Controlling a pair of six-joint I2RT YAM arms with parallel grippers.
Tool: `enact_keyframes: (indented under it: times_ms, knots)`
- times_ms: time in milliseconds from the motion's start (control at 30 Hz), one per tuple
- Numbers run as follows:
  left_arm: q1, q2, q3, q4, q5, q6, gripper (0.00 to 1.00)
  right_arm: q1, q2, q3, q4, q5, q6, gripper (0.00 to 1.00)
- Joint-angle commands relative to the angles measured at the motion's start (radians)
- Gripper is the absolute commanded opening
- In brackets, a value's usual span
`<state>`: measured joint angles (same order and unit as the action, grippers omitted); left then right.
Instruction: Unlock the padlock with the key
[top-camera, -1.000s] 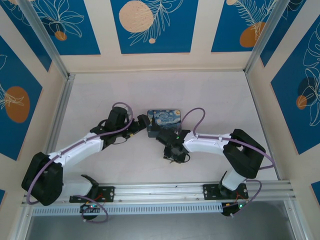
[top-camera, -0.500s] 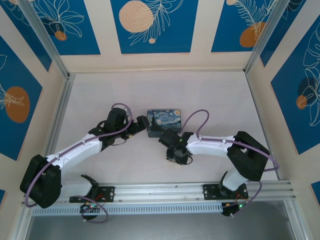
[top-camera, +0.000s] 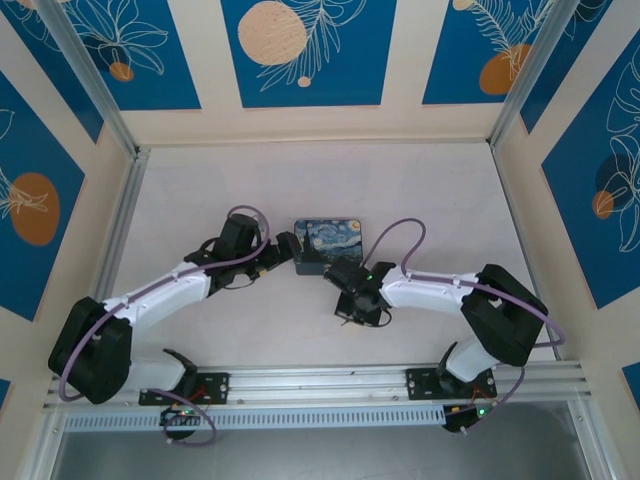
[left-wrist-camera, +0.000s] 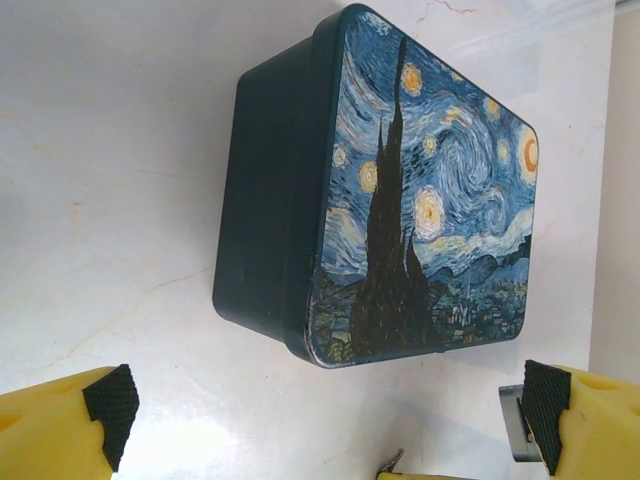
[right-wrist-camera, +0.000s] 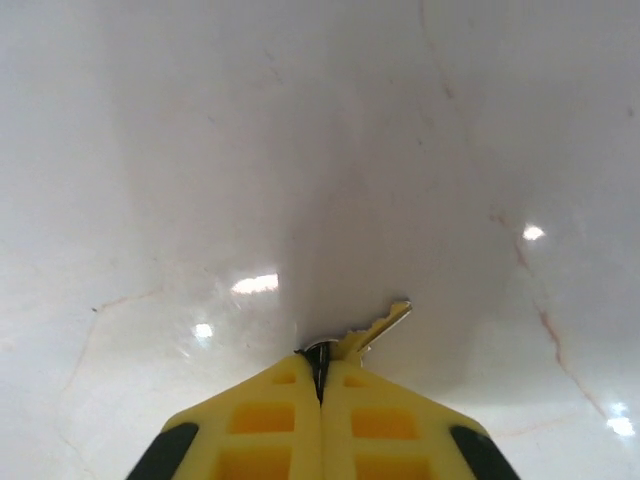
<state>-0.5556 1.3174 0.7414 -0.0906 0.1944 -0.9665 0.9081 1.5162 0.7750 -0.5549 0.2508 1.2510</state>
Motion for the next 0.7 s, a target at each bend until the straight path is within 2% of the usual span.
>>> enact_keyframes:
  times_ms: [0,233,367,667]
  knots:
    - [-0.001,0.023,0.036,-0.008,-0.02,0.007,1.0,-0.023,0.011,-0.083,-0.001,-0.004,-0.06,0.0]
    - [-0.004,0.016,0.043,-0.015,-0.009,0.018,1.0,-0.059,-0.132,-0.155,0.044,-0.053,-0.146,0.0]
    - [-0.007,0.004,0.049,0.012,0.002,0.012,1.0,-0.113,-0.255,-0.162,0.046,-0.081,-0.159,0.0]
    - [-0.019,0.011,0.074,0.129,0.076,-0.107,1.0,-0.265,-0.431,-0.051,0.075,-0.14,-0.164,0.0]
